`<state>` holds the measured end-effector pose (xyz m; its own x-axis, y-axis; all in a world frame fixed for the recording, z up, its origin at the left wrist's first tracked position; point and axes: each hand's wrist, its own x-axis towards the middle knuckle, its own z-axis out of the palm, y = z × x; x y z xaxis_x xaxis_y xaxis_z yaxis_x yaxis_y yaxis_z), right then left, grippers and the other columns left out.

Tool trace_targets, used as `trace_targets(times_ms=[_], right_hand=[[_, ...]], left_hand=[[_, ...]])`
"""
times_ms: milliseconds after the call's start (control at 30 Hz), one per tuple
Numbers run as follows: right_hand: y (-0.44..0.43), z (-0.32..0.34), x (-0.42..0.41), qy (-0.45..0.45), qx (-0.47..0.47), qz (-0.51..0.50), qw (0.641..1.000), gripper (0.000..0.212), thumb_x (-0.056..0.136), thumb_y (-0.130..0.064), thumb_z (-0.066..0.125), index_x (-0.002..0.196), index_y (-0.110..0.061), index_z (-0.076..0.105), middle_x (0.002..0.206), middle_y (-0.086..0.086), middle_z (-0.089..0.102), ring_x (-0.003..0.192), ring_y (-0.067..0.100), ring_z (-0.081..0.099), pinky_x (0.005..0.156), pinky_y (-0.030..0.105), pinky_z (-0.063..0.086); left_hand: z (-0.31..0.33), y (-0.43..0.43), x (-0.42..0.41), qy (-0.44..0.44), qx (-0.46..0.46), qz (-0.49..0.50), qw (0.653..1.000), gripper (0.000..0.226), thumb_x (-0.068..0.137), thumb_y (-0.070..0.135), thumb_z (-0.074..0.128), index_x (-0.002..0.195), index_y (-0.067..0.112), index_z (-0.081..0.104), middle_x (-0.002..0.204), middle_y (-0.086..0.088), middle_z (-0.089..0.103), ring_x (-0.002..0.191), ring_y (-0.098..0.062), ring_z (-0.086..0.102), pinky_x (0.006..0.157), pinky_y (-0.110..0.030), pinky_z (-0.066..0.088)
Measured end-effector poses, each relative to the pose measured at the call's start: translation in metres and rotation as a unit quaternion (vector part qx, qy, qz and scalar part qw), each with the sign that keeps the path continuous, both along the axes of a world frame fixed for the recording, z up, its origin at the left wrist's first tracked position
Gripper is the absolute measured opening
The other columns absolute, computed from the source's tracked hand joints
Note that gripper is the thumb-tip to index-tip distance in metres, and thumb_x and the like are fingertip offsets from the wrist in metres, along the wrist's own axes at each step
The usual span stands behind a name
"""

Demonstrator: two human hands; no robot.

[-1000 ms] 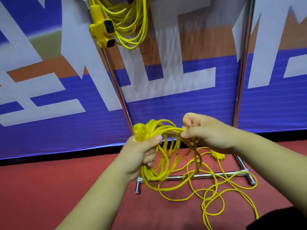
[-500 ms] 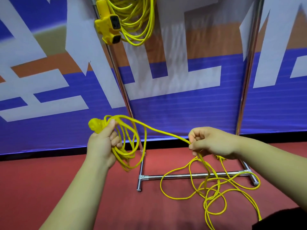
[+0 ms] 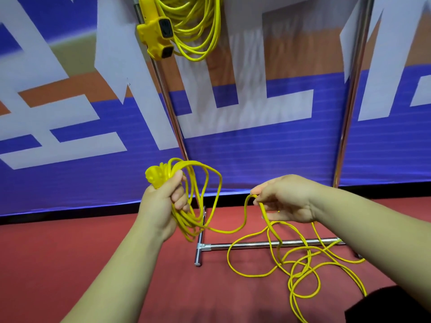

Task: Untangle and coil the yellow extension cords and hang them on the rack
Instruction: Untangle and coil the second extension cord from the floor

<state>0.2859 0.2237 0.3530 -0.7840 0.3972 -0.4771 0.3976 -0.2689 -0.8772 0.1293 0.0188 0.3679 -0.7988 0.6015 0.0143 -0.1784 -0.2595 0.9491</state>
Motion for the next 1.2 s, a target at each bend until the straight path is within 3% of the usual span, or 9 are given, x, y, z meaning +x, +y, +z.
trace_targets(times_ms=[133,367,500,633,733,867,1033,1100,1200], right_hand=[[0.002,0.008,0.001,-0.005,0.033,-0.013,0.999,0.02,0.089,-0.006,0.063,0.097,-0.019,0.075,0.079,-0.001,0.076,0.056,0.002,0.062,0.061,0.02,0.044],[0.007,0.016,0.006,0.021,0.016,-0.063,0.998,0.014,0.089,-0.007,0.068,0.092,-0.019,0.073,0.075,0.001,0.073,0.062,0.009,0.068,0.057,0.021,0.053],[0.011,0.019,0.008,0.049,-0.042,-0.092,0.994,0.014,0.088,-0.008,0.071,0.099,-0.015,0.073,0.073,0.001,0.074,0.064,0.01,0.072,0.059,0.021,0.057],[0.012,0.022,0.009,0.076,-0.103,-0.095,0.987,0.013,0.089,-0.006,0.07,0.101,-0.011,0.072,0.07,0.001,0.074,0.062,0.008,0.072,0.056,0.02,0.059],[0.013,0.023,0.009,0.097,-0.133,-0.101,0.981,0.01,0.089,-0.006,0.07,0.099,-0.009,0.07,0.068,0.002,0.074,0.062,0.009,0.072,0.056,0.02,0.059],[0.014,0.024,0.01,0.136,-0.148,-0.115,0.973,0.012,0.089,-0.003,0.07,0.1,-0.003,0.069,0.074,0.008,0.074,0.062,0.012,0.073,0.052,0.019,0.056],[0.02,0.022,0.013,0.148,-0.096,-0.086,0.981,0.012,0.093,-0.002,0.064,0.104,-0.001,0.069,0.084,0.013,0.075,0.072,0.015,0.075,0.061,0.022,0.06],[0.021,0.021,0.014,0.134,-0.025,-0.05,0.989,0.011,0.095,-0.005,0.062,0.102,-0.006,0.07,0.085,0.011,0.077,0.076,0.014,0.075,0.058,0.019,0.058],[0.023,0.018,0.013,0.138,0.145,-0.007,0.98,0.01,0.094,-0.007,0.063,0.097,-0.007,0.073,0.084,0.009,0.077,0.071,0.01,0.072,0.05,0.015,0.048]], left_hand=[[0.002,0.007,0.019,0.022,-0.01,-0.072,0.997,0.025,0.089,0.022,0.066,0.07,0.013,0.052,0.049,0.001,0.032,0.039,-0.012,0.034,0.043,-0.026,0.038],[-0.004,0.019,0.039,0.061,-0.091,-0.105,0.988,0.029,0.083,0.027,0.066,0.064,0.007,0.057,0.059,-0.01,0.051,0.052,-0.025,0.056,0.05,-0.032,0.049],[-0.007,0.028,0.054,0.059,-0.121,-0.115,0.984,0.026,0.083,0.026,0.067,0.084,0.0,0.07,0.082,-0.018,0.072,0.078,-0.033,0.074,0.066,-0.036,0.062],[-0.013,0.039,0.064,0.037,-0.118,-0.132,0.984,0.03,0.094,0.019,0.054,0.113,-0.001,0.063,0.106,-0.023,0.074,0.1,-0.038,0.072,0.086,-0.043,0.061],[-0.017,0.046,0.07,0.017,-0.126,-0.138,0.982,0.027,0.096,0.019,0.053,0.117,0.004,0.062,0.107,-0.023,0.074,0.1,-0.037,0.072,0.086,-0.041,0.06],[-0.018,0.054,0.074,-0.015,-0.112,-0.153,0.982,0.027,0.086,0.026,0.058,0.104,0.005,0.06,0.106,-0.028,0.072,0.097,-0.042,0.072,0.082,-0.043,0.061],[-0.017,0.057,0.073,-0.022,-0.104,-0.172,0.979,0.03,0.083,0.028,0.06,0.105,0.007,0.062,0.086,-0.023,0.072,0.08,-0.037,0.074,0.075,-0.044,0.06],[-0.018,0.057,0.073,-0.045,-0.097,-0.176,0.978,0.028,0.084,0.027,0.061,0.104,0.007,0.065,0.078,-0.02,0.068,0.073,-0.036,0.072,0.069,-0.042,0.06],[-0.02,0.056,0.07,-0.069,-0.081,-0.216,0.971,0.027,0.09,0.026,0.067,0.107,0.005,0.068,0.072,-0.015,0.058,0.065,-0.031,0.067,0.075,-0.047,0.056]])
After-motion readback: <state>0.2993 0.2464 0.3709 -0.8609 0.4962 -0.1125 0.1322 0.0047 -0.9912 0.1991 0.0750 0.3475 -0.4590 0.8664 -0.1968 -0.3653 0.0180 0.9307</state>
